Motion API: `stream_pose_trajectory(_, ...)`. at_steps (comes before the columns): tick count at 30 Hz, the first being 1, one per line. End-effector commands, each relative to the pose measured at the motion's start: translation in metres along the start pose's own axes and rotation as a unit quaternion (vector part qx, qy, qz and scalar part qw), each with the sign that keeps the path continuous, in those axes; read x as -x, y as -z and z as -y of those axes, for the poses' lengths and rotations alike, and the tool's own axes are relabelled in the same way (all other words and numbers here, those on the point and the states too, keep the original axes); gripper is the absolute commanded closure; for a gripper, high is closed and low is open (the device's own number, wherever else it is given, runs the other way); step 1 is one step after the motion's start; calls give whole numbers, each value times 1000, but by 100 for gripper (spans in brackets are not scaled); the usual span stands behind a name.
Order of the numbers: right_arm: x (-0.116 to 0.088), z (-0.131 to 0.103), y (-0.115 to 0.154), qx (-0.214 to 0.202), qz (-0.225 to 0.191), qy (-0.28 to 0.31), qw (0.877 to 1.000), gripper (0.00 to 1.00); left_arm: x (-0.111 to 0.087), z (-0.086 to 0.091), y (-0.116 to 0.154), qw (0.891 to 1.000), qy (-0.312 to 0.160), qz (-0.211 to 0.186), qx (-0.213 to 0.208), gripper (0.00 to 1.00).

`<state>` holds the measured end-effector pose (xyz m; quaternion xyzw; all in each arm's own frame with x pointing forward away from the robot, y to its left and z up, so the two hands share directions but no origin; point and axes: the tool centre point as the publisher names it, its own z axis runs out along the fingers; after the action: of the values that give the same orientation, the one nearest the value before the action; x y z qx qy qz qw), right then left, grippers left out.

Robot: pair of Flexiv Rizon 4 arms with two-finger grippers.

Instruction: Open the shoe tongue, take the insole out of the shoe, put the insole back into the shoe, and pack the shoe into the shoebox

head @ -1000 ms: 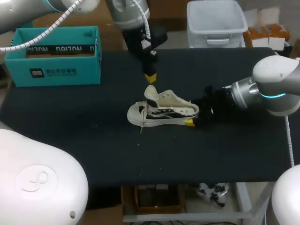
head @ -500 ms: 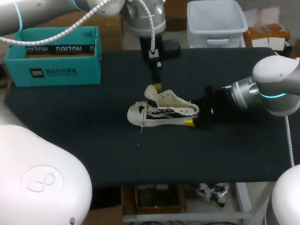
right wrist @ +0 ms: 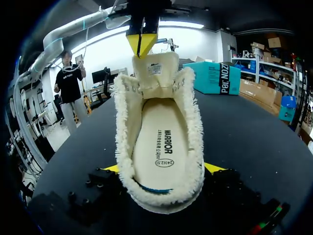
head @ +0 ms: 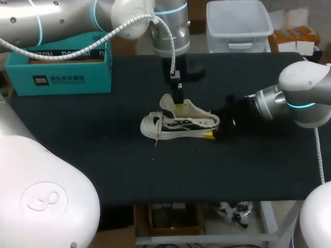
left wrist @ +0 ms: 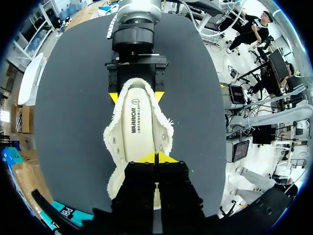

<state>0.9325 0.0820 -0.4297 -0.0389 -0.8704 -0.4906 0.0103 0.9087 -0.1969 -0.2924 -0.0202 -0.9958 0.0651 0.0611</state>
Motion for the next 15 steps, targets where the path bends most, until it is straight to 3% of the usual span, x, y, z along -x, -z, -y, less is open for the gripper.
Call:
stream_pose_trajectory(1,-2,6,-3,1,0,1,1000,100,4,6,-27,1000,-4,5,4,100)
stream_pose_trajectory(15,-2,6,-3,1,0,1,1000,100,17,1,-73,999,-20,-27,11,100)
